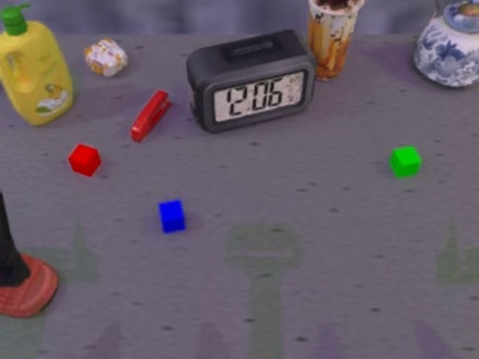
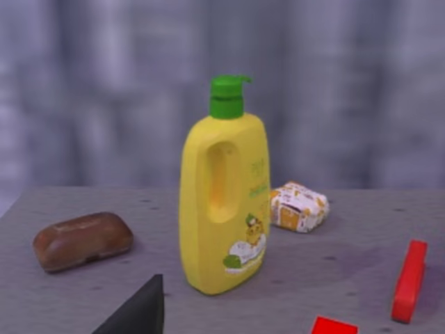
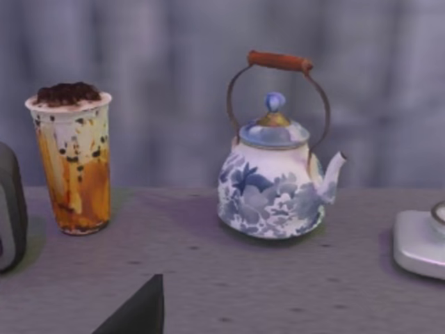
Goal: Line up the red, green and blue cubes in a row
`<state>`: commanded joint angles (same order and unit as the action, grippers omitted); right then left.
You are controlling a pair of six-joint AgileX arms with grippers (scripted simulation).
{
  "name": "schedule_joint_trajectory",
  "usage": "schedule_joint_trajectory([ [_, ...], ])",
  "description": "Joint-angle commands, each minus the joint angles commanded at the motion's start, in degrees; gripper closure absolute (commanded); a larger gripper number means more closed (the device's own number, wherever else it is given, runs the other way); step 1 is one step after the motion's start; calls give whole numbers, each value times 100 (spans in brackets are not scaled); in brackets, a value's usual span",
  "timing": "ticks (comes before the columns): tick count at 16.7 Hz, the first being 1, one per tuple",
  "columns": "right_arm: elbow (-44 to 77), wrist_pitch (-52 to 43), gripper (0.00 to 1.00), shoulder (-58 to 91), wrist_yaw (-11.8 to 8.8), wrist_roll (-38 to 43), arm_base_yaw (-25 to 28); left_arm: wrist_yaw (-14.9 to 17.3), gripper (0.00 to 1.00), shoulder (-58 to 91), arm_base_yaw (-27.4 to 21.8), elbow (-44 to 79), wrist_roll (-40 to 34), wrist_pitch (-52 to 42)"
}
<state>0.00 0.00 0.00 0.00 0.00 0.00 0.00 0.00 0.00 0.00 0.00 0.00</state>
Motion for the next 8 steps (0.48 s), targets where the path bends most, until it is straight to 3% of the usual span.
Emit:
schedule_joint_trajectory([
  [4, 0, 0, 0, 0, 0, 0, 0, 9, 0, 173, -17, 171, 27, -117],
  [8, 0, 0, 0, 0, 0, 0, 0, 22, 0, 1244, -78, 1225, 180, -785],
])
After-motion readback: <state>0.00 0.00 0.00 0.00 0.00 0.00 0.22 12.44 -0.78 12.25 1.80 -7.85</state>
